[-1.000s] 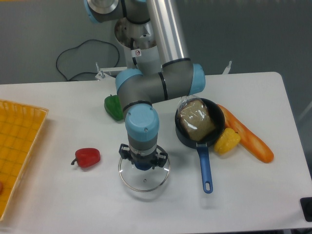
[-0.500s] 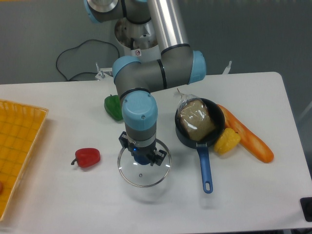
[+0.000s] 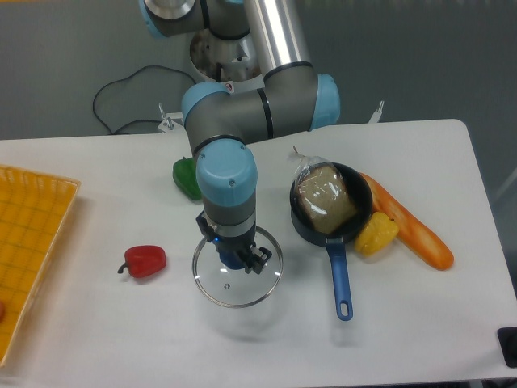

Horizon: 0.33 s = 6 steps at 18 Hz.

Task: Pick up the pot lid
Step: 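Lift the glass lid by its knob up off the table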

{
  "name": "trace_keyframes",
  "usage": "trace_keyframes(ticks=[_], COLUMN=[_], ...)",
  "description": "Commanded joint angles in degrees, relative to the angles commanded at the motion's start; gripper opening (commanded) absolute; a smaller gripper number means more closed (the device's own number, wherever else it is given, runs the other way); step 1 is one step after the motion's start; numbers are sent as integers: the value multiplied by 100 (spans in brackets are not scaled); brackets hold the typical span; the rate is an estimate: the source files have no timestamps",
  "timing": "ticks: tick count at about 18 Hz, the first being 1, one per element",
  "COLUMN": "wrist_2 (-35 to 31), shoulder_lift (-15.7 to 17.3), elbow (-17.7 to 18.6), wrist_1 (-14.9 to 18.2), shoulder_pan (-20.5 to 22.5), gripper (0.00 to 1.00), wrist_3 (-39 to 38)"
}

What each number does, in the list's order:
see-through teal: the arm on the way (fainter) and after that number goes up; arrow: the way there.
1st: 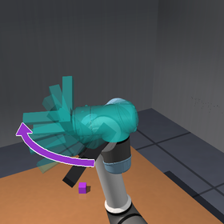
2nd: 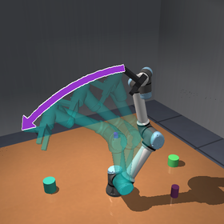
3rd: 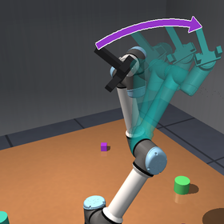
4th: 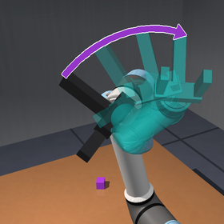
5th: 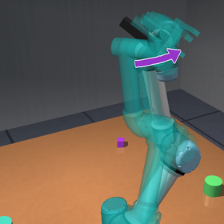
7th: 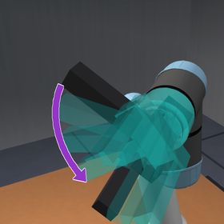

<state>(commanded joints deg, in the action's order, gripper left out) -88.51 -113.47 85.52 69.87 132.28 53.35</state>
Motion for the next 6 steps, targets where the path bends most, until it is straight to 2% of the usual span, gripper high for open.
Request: trace_keyframes(ticks=[6], wrist_2=[9], shoulder_lift=[0], elbow=[26], wrist_1=[0], shoulder_pan=[0], gripper=[58], wrist_3=[0])
